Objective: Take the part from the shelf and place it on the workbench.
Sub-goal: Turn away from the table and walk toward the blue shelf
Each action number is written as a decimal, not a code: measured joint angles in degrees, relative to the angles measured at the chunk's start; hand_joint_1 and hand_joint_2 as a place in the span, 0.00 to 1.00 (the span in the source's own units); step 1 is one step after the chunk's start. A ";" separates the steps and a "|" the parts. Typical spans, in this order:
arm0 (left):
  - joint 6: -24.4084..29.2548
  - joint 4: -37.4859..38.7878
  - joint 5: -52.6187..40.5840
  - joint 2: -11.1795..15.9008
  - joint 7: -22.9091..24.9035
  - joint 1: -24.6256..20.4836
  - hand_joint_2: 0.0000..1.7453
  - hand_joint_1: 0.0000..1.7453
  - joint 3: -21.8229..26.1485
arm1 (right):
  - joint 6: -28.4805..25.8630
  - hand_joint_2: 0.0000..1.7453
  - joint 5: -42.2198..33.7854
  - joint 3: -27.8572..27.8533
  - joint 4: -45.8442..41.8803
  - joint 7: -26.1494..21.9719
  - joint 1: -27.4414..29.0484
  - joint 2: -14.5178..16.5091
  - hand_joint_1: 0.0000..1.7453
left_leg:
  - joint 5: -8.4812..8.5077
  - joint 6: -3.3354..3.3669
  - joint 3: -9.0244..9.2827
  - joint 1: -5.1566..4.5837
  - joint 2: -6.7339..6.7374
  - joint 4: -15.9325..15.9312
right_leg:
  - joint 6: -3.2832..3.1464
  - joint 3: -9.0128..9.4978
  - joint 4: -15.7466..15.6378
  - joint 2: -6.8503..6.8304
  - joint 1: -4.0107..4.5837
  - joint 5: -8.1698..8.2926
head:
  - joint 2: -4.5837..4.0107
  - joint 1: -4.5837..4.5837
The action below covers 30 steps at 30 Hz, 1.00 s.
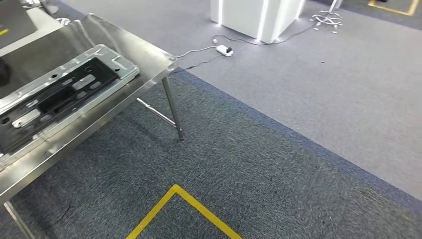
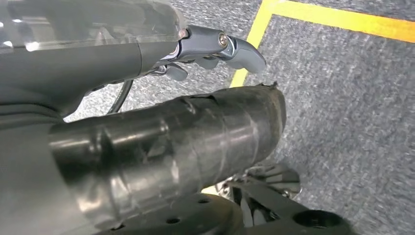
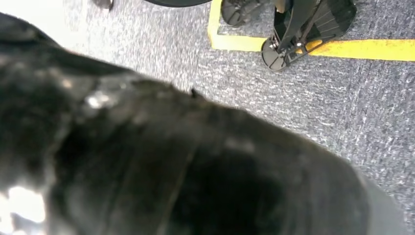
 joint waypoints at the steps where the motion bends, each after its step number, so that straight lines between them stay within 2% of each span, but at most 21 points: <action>1: -0.01 0.00 -0.03 0.01 0.02 0.03 0.00 0.00 0.01 | 0.23 0.00 0.50 0.17 0.02 0.14 -0.01 0.06 0.00 | 1.91 0.19 1.55 0.08 -1.56 -3.93 | 0.10 -0.05 0.14 0.74 0.01 -0.01 | 0.00 0.01; 2: -0.01 0.00 -0.05 0.01 0.05 0.05 0.00 0.00 0.01 | 0.50 0.00 1.14 0.40 0.04 0.38 -0.07 0.12 0.00 | 3.20 0.34 2.75 0.18 -3.10 -7.19 | 0.31 -0.22 0.32 1.45 0.04 0.00 | 0.00 0.01; 4: -0.04 0.00 -0.14 0.02 0.10 0.01 0.00 0.00 0.02 | 1.26 0.00 2.75 1.14 0.19 1.07 -0.09 0.25 0.00 | 3.64 0.61 3.53 0.13 -5.02 -9.83 | 1.04 -0.72 0.44 2.70 -0.09 0.23 | 0.00 0.01; 6: -0.07 0.00 -0.20 0.02 0.08 -0.11 0.00 0.00 0.03 | 2.02 0.00 4.22 2.00 0.49 1.62 0.10 0.35 0.00 | 3.97 1.13 3.76 0.08 -3.83 -10.27 | 1.87 -1.08 0.35 3.74 -0.30 0.54 | 0.00 0.02; 7: -0.06 0.00 -0.17 0.02 0.01 -0.12 0.00 0.00 0.04 | 2.31 0.00 4.81 2.40 0.65 1.75 0.18 0.42 0.00 | 4.23 1.54 3.98 0.12 -3.05 -10.63 | 2.11 -1.38 0.89 3.00 -0.26 0.15 | 0.00 0.05; 8: -0.03 0.00 -0.13 0.02 -0.09 -0.09 0.00 0.00 0.05 | 2.54 0.00 5.34 2.78 0.79 1.78 0.19 0.49 0.00 | 4.51 1.93 4.18 0.17 -2.20 -11.00 | 2.26 -2.11 2.36 1.62 -0.18 -0.86 | 0.00 0.10; 10: 0.04 0.00 -0.05 0.02 -0.31 0.02 0.00 0.00 0.14 | 2.95 0.00 6.39 3.58 0.99 1.71 0.08 0.64 0.00 | 4.73 2.41 4.26 0.01 -0.45 -11.35 | 2.48 -5.02 8.59 -1.90 -0.10 -4.47 | 0.00 0.18; 11: 0.08 0.00 -0.02 0.02 -0.35 0.07 0.00 0.00 0.20 | 3.07 0.00 6.82 3.95 1.07 1.69 0.05 0.70 0.00 | 4.70 2.51 4.23 -0.12 0.47 -11.32 | 2.64 -6.79 12.31 -2.72 -0.17 -6.17 | 0.00 0.19; 12: 0.11 0.00 -0.01 0.02 -0.37 0.11 0.00 0.00 0.28 | 3.13 0.00 7.17 4.27 1.16 1.72 0.03 0.75 0.00 | 4.63 2.57 4.22 -0.23 1.37 -11.28 | 2.81 -8.06 15.10 -3.14 -0.25 -7.10 | 0.00 0.19; 13: 0.14 0.00 0.01 0.02 -0.37 0.13 0.00 0.00 0.38 | 3.11 0.00 7.41 4.50 1.25 1.75 0.04 0.78 0.00 | 4.52 2.59 4.21 -0.30 2.24 -11.22 | 2.94 -8.44 16.17 -3.40 -0.33 -7.04 | 0.00 0.18; 14: 0.15 0.00 0.01 0.02 -0.37 0.10 0.00 0.00 0.48 | 3.11 0.00 7.60 4.68 1.32 1.81 0.07 0.79 0.00 | 4.37 2.55 4.24 -0.33 3.03 -11.12 | 3.00 -7.58 14.88 -3.70 -0.38 -5.90 | 0.00 0.19; 15: 0.15 0.00 0.01 0.02 -0.37 0.04 0.00 0.00 0.60 | 3.11 0.00 7.76 4.81 1.37 1.90 0.11 0.79 0.00 | 4.17 2.44 4.35 -0.33 3.71 -11.00 | 2.96 -5.63 11.57 -4.28 -0.40 -4.10 | 0.00 0.19; 17: 0.16 0.00 0.02 0.03 -0.37 -0.03 0.00 0.00 0.82 | 3.11 0.00 7.93 5.03 1.39 2.14 0.12 0.79 0.00 | 3.63 1.97 4.57 -0.47 4.88 -10.63 | 2.47 -1.36 3.83 -6.44 -0.15 -1.47 | 0.00 0.18; 19: 0.17 0.00 0.05 0.05 -0.37 -0.10 0.00 0.00 1.05 | 3.11 0.00 8.00 5.22 1.39 2.38 0.11 0.79 0.00 | 3.21 1.40 4.72 -0.68 5.74 -10.43 | 1.74 0.21 0.70 -7.38 0.29 -1.07 | 0.00 0.15; 21: 0.16 0.00 0.09 0.07 -0.37 -0.32 0.00 0.00 1.17 | 3.12 0.00 8.03 5.35 1.40 2.53 0.20 0.79 0.00 | 3.04 0.86 5.04 -0.74 6.52 -10.51 | 1.09 0.09 0.63 -6.35 0.46 -0.95 | 0.00 0.13; 23: 0.16 0.00 0.10 0.10 -0.38 -0.46 0.00 0.00 1.20 | 3.14 0.00 8.06 5.39 1.44 2.63 0.21 0.86 0.00 | 1.86 0.29 4.83 -0.54 5.25 -9.25 | 0.38 0.16 0.16 -5.36 0.23 -0.61 | 0.00 0.09; 25: 0.16 0.00 0.10 0.14 -0.39 -0.33 0.00 0.00 1.25 | 3.17 0.00 8.09 5.41 1.46 2.68 0.07 0.93 0.00 | -1.51 -0.09 2.41 -0.29 2.37 -3.80 | -0.20 0.19 -0.16 -4.33 0.02 -0.31 | 0.00 -0.01; 27: 0.11 0.00 0.10 0.15 -0.40 -0.16 0.00 0.00 1.33 | 3.21 0.00 8.09 5.42 1.49 2.76 -0.01 0.94 0.00 | -4.69 -0.29 -1.37 -0.22 0.98 3.89 | -0.43 0.07 -0.10 -3.11 0.06 -0.26 | 0.00 -0.05; 28: 0.09 0.00 0.10 0.15 -0.41 -0.08 0.00 0.00 1.35 | 3.22 0.00 8.10 5.42 1.50 2.80 -0.02 0.94 0.00 | -4.95 -0.35 -2.61 -0.20 0.84 6.15 | -0.45 0.07 -0.07 -2.38 0.09 -0.26 | 0.00 -0.05; 29: 0.06 0.00 0.10 0.15 -0.42 -0.04 0.00 0.00 1.37 | 3.22 0.00 8.11 5.42 1.50 2.81 0.00 0.94 0.00 | -4.03 -0.38 -2.96 -0.15 0.78 6.34 | -0.44 0.12 -0.02 -1.60 0.10 -0.26 | 0.00 -0.05; 30: 0.04 0.00 0.10 0.15 -0.44 -0.03 0.00 0.00 1.38 | 3.22 0.00 8.13 5.42 1.50 2.84 -0.01 0.94 0.00 | -2.08 -0.38 -2.26 -0.06 0.60 4.23 | -0.42 0.19 0.07 -0.81 0.09 -0.27 | 0.00 -0.05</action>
